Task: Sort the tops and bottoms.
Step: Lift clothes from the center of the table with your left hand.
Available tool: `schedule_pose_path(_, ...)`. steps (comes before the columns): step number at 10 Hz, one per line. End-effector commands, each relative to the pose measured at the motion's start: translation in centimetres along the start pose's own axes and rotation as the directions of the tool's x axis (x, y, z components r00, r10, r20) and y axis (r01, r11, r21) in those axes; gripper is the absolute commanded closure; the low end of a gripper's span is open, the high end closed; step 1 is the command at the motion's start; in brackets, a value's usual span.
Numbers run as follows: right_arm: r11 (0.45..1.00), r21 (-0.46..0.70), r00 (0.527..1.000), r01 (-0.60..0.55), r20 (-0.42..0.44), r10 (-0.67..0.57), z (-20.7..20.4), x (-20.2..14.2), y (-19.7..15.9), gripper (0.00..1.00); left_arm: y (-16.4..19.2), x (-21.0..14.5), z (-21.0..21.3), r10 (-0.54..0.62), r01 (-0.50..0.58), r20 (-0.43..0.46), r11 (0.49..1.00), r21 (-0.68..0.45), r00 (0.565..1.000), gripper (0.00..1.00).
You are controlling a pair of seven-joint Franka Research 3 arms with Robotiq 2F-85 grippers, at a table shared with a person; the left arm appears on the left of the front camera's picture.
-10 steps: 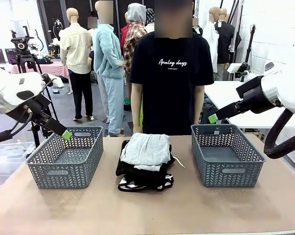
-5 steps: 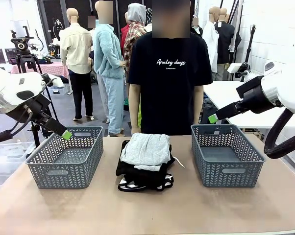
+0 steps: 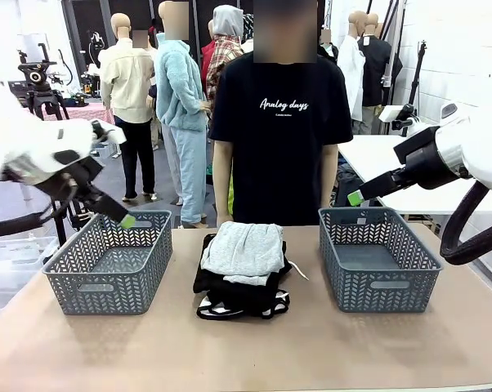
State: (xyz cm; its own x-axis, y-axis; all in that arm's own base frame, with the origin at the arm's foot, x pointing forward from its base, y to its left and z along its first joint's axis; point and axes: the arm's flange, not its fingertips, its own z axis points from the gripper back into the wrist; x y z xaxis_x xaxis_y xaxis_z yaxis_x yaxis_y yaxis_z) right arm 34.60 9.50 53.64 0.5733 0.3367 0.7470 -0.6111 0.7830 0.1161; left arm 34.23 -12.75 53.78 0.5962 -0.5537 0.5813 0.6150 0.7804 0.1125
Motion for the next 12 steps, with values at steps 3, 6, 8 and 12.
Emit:
schedule_pose_path(3,1.0,0.02,1.0,0.013,0.008,-0.013,-0.2,0.0,-0.1,0.0,-1.3,8.2,-7.7,-0.032,0.027,0.037,0.992,0.126,0.999,0.0)
schedule_pose_path(6,1.0,0.02,1.0,0.013,0.008,-0.013,-0.2,0.0,-0.1,0.0,-2.4,11.5,-13.1,-0.074,0.078,-0.039,0.989,0.124,0.997,0.0)
schedule_pose_path(8,1.0,0.02,1.0,0.013,0.008,-0.013,-0.2,0.0,-0.1,0.0,-2.9,12.5,-14.8,-0.073,0.077,-0.043,0.993,0.093,0.996,0.0)
schedule_pose_path(12,1.0,0.02,1.0,0.013,0.008,-0.013,-0.2,0.0,-0.1,0.0,-2.6,11.9,-15.1,-0.092,0.094,-0.034,0.993,0.067,0.995,0.0)
